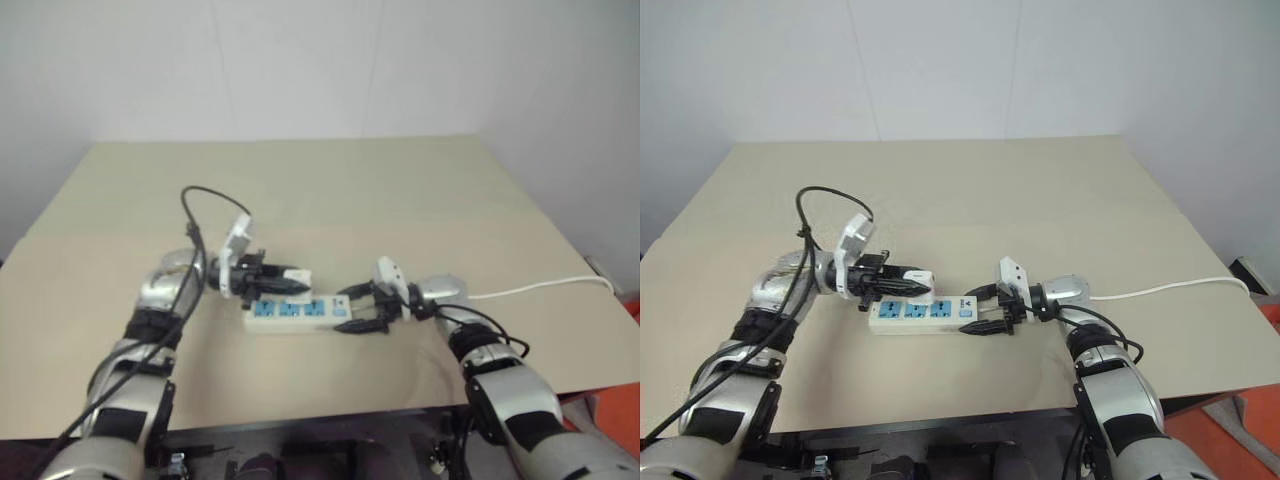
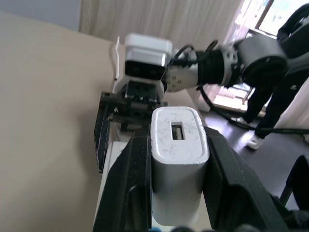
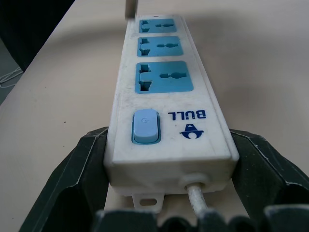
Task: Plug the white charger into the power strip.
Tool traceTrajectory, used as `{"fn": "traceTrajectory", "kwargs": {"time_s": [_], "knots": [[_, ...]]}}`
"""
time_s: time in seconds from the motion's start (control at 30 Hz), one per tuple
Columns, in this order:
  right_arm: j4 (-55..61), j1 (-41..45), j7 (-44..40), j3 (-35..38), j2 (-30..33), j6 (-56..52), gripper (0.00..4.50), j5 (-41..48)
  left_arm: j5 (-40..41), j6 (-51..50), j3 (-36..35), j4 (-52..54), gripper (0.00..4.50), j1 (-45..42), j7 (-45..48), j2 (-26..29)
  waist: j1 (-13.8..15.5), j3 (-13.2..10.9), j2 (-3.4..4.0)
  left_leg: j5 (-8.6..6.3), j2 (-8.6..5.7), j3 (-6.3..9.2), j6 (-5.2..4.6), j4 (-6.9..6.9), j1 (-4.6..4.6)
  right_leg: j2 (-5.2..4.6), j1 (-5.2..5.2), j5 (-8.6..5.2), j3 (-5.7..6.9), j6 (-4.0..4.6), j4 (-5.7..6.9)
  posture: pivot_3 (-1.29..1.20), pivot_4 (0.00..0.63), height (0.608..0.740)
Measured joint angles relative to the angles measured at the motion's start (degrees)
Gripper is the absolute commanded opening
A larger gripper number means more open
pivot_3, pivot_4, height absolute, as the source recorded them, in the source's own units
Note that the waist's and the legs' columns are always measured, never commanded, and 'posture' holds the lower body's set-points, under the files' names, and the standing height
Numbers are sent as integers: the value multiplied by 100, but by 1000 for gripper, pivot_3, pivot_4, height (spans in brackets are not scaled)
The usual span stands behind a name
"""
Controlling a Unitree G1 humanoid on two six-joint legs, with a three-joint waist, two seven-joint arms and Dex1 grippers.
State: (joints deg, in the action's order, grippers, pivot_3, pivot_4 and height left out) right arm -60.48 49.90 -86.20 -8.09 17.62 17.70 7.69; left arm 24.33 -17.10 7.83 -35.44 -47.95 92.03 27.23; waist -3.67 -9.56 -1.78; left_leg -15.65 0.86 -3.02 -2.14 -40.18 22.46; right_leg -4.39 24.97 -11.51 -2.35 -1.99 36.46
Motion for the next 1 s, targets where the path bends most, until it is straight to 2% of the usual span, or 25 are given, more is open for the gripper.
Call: {"fn": "traceTrajectory", "kwargs": {"time_s": [0.17,0.43,1.0], "knots": [[-49,-4,16,-3,-9,215,3420,-41,-230,676,371,-457,1020,-313,5,-186,-5,0,0,0,0,-1,-1,0,-1,0,-1,0,-2,0,-1,0,150,740],[-83,-61,102,-1,-37,541,3420,-96,-260,1090,813,-950,1020,-494,17,-219,-18,0,0,-1,0,-1,-1,1,-6,0,-5,0,-4,0,0,0,150,740],[-86,-110,210,12,-84,662,3420,-183,-133,1191,907,-946,1020,-393,18,-287,-37,1,0,-2,5,1,-2,18,-56,3,-55,0,-5,-1,-31,0,150,740]]}}
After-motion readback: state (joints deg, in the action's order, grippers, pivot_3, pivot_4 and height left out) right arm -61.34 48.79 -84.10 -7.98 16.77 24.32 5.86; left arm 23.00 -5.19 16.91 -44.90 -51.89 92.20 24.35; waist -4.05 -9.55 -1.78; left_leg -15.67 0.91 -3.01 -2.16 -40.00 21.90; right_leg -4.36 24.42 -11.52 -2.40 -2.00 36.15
